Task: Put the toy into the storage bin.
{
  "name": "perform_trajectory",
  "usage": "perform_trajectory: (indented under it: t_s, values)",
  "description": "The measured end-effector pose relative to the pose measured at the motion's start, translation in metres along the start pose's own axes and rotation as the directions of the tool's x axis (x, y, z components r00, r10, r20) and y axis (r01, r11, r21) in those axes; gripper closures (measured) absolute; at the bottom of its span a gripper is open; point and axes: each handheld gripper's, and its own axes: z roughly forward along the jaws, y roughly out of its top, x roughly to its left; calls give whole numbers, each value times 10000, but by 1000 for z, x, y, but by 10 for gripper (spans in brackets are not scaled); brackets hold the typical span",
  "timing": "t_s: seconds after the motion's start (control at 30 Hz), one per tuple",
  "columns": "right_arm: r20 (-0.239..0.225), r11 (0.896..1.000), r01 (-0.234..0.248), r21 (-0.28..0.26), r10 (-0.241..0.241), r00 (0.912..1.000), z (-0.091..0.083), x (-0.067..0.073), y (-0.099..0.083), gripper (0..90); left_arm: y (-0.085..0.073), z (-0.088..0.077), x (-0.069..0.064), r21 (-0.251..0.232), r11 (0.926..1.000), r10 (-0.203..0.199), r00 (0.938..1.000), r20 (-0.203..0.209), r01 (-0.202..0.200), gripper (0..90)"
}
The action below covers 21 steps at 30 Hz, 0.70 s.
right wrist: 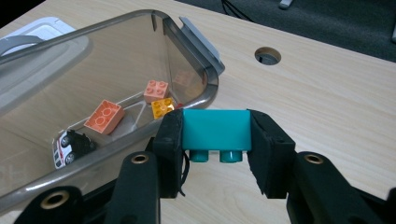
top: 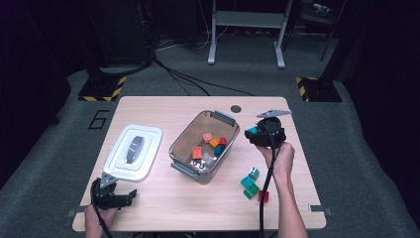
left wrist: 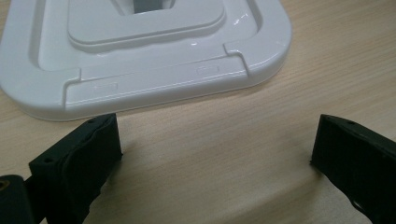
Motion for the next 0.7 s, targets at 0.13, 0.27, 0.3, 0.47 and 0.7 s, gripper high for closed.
perform_trajectory:
  t_s: [0.13, 0.27, 0.3, 0.47, 0.7]
  values:
    - [-52, 9999, 162, -45, -162, 9999, 2, 5, 9, 589, 0, 0, 0, 23, 10000, -7, 10000, 13, 7, 13]
    - [-132, 9995, 314, -29, -315, 9994, 6, 12, 17, 588, 0, 0, 0, 1, 10000, 3, 10000, -2, -3, 13]
    - [-138, 9994, 359, -18, -359, 9993, 7, 14, 19, 588, 0, 0, 0, 4, 10000, -4, 10000, 3, 4, 13]
    - [-279, 9980, 633, 60, -631, 9976, 15, 23, 27, 588, 0, 0, 0, 2, 10000, 2, 10000, 0, -2, 13]
    - [-510, 9958, 853, 333, -836, 9952, 30, 34, 34, 588, 0, 0, 0, 2, 10000, 2, 10000, 1, -2, 13]
